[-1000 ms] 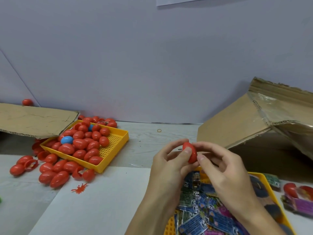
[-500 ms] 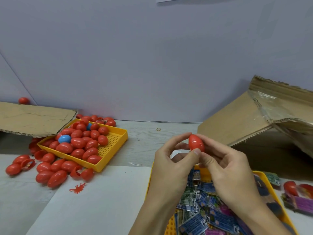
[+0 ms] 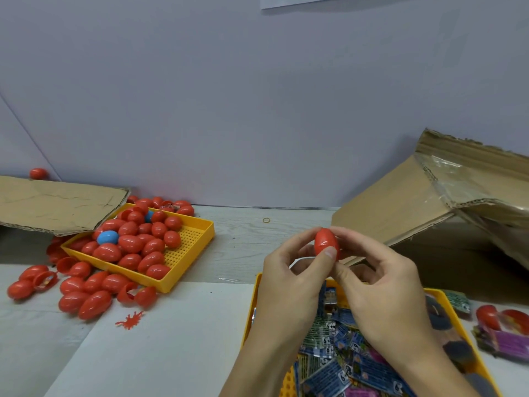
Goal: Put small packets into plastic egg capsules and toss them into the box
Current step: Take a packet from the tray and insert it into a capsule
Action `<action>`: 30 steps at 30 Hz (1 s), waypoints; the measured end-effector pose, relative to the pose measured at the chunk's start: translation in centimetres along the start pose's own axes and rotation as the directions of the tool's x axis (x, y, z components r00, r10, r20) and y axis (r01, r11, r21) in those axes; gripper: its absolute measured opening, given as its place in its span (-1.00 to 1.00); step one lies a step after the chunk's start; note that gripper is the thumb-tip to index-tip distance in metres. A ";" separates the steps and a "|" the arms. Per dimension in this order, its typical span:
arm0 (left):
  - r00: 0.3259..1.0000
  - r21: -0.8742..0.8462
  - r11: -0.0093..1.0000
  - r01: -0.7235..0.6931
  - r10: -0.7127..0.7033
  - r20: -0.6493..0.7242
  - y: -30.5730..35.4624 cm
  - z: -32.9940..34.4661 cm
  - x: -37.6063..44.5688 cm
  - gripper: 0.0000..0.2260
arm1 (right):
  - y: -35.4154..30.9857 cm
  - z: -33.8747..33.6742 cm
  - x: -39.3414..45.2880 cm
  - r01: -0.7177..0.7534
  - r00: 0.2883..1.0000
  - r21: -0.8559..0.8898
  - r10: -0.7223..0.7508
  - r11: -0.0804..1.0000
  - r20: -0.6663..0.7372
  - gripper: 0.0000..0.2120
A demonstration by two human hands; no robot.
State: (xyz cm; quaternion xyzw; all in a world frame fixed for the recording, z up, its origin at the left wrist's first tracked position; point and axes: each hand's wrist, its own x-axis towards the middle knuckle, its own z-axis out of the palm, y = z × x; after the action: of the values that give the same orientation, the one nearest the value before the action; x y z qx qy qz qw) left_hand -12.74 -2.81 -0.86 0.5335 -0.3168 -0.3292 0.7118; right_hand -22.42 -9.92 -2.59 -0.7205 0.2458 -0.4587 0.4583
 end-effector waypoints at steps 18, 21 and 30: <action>0.985 -0.175 0.969 0.172 -0.172 0.017 -0.1 0.1 0.4 -0.83 | -0.4 0.0 0.1 0.124 0.992 -0.153 -0.126 0.980 -0.001 -0.59; 0.980 -0.240 0.950 0.199 -0.197 0.033 0.0 0.5 0.4 -0.80 | -0.6 0.0 0.1 0.123 0.991 -0.156 -0.129 0.980 -0.023 -0.61; 0.946 -0.388 0.863 0.322 -0.277 0.169 0.4 0.2 0.2 -0.71 | -1.3 0.2 0.0 0.159 0.986 -0.212 -0.167 0.964 -0.020 -0.62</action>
State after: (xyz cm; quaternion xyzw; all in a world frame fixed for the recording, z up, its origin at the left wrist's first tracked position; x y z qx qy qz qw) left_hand -12.78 -2.99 -0.37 0.3960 -0.1917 -0.5233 0.7298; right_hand -22.30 -9.26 -1.46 -0.7737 0.2412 -0.4801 0.3358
